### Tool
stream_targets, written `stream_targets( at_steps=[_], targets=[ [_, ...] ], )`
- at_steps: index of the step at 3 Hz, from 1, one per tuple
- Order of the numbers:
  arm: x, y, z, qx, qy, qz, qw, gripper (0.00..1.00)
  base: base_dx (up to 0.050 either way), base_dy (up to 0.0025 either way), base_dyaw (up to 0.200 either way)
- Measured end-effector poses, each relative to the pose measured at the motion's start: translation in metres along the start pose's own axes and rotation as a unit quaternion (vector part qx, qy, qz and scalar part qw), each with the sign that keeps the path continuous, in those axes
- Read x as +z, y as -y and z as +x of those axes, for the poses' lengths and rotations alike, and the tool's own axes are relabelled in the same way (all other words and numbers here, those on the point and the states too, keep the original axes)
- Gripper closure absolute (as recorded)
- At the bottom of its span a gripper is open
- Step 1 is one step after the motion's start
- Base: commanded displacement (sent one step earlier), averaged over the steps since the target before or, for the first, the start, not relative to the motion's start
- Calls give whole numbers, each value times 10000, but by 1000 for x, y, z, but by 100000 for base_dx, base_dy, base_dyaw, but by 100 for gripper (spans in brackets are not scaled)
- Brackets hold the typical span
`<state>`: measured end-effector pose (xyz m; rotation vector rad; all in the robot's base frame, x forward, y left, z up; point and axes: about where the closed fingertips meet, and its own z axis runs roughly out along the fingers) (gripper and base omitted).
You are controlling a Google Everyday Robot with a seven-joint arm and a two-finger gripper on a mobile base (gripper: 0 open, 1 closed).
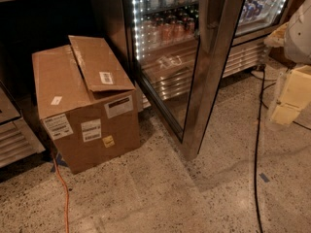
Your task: Close left fridge door
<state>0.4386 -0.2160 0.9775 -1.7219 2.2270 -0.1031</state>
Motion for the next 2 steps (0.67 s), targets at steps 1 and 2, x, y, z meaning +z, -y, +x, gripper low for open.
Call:
stream_targets(
  at_steps=[1,2],
  targets=[
    [-1,0,-1,-3,13,12,10000,0,0,0,0],
    [12,3,-4,20,38,-79,10000,0,0,0,0]
  ],
)
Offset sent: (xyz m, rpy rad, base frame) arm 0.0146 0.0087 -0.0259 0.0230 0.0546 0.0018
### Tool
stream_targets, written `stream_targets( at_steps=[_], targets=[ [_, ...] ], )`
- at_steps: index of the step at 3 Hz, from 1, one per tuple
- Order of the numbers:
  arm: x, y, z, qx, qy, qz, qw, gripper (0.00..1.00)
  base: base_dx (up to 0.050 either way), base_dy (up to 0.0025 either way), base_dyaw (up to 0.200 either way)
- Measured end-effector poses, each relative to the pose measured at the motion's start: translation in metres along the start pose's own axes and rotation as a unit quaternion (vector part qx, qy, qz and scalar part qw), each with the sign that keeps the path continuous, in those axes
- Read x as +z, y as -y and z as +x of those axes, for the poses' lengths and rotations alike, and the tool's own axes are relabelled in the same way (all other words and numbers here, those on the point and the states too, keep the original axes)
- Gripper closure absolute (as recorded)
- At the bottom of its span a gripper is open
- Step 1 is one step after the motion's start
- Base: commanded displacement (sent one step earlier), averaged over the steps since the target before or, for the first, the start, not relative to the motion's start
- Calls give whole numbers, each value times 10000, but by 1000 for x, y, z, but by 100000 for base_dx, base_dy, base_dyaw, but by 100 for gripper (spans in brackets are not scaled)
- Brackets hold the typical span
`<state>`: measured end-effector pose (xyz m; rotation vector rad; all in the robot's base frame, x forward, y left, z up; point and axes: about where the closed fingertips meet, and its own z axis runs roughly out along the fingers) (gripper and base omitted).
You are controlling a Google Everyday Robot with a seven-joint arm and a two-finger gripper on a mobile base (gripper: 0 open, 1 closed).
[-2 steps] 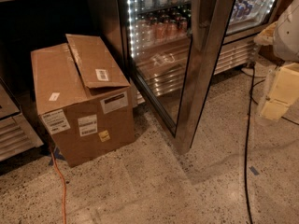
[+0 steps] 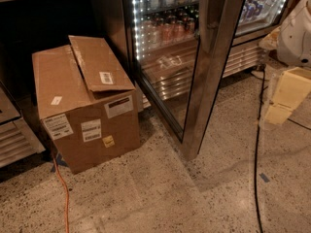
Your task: Close left fridge door
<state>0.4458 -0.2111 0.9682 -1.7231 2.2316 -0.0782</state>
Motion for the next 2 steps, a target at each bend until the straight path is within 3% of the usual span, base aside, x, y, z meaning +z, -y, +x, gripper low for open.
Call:
stream_targets(
  at_steps=[2],
  targets=[
    [74,-6,-12,-158,-182,-493,9985,0,0,0,0]
  ],
)
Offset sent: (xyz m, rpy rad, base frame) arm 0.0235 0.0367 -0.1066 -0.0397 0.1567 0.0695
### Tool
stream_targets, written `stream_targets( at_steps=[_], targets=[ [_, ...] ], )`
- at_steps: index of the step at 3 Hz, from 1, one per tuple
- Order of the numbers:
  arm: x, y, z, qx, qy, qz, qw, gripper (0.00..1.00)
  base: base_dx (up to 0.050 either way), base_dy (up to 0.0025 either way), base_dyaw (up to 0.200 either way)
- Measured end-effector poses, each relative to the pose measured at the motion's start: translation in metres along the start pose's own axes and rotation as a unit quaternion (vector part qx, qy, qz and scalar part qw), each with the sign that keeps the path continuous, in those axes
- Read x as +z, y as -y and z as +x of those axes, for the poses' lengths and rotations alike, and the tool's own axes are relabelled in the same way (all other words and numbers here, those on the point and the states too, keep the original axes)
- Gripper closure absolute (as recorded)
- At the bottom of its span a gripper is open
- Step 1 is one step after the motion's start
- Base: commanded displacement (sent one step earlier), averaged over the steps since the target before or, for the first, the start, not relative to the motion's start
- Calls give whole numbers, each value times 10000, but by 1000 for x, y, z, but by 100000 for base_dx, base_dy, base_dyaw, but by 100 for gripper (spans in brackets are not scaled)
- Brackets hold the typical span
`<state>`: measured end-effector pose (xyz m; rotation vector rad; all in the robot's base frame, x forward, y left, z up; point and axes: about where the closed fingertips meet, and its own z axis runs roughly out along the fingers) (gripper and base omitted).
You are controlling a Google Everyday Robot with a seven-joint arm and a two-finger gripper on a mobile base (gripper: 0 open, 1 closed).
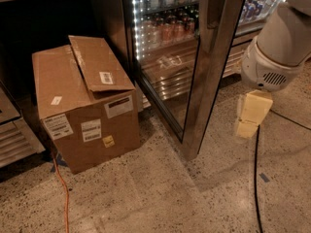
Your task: Close left fridge door
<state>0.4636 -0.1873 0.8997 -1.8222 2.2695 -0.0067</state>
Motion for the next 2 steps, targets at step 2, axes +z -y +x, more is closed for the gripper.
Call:
stream_targets(
  at_steps=[2],
  targets=[
    [6,-2,-12,-136,79,-121,9998,0,0,0,0]
  ],
)
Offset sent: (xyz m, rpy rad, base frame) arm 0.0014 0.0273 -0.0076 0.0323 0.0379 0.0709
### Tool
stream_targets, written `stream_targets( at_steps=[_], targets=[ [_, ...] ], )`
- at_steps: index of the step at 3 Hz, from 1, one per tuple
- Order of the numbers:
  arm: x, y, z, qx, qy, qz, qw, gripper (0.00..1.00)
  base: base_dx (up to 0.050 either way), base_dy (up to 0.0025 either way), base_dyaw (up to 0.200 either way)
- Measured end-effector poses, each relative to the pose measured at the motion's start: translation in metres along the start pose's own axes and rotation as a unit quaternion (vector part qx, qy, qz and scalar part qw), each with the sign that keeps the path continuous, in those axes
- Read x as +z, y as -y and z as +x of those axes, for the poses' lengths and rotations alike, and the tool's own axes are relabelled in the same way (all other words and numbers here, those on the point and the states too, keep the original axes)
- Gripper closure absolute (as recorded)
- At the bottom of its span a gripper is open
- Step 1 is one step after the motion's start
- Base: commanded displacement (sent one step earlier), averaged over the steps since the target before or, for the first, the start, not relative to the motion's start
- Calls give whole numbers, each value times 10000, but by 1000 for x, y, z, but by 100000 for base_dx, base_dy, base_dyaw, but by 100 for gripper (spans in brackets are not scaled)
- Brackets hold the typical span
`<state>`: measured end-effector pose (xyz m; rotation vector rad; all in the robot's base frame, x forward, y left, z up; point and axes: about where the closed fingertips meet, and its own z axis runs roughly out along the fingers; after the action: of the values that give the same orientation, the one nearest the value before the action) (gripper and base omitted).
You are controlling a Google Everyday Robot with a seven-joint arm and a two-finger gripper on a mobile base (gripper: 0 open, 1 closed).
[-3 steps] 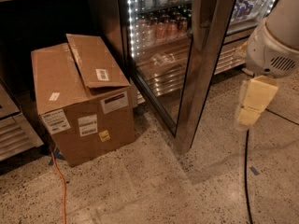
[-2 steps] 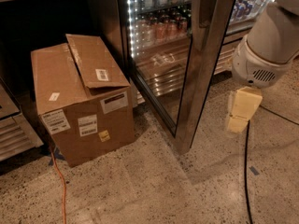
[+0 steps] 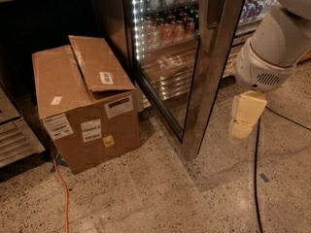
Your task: Close left fridge door
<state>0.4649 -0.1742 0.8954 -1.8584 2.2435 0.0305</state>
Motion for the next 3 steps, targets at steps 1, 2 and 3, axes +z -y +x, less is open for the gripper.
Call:
stream_targets(
  at_steps=[1,2,3],
  targets=[
    [6,-7,-24,-215,-33,-73,9997,0,0,0,0],
    [13,-22,-71,-556,-150,-108,9983,0,0,0,0],
    [13,-22,-71,-556,-150,-107,9983,0,3940,241,12200]
  ],
)
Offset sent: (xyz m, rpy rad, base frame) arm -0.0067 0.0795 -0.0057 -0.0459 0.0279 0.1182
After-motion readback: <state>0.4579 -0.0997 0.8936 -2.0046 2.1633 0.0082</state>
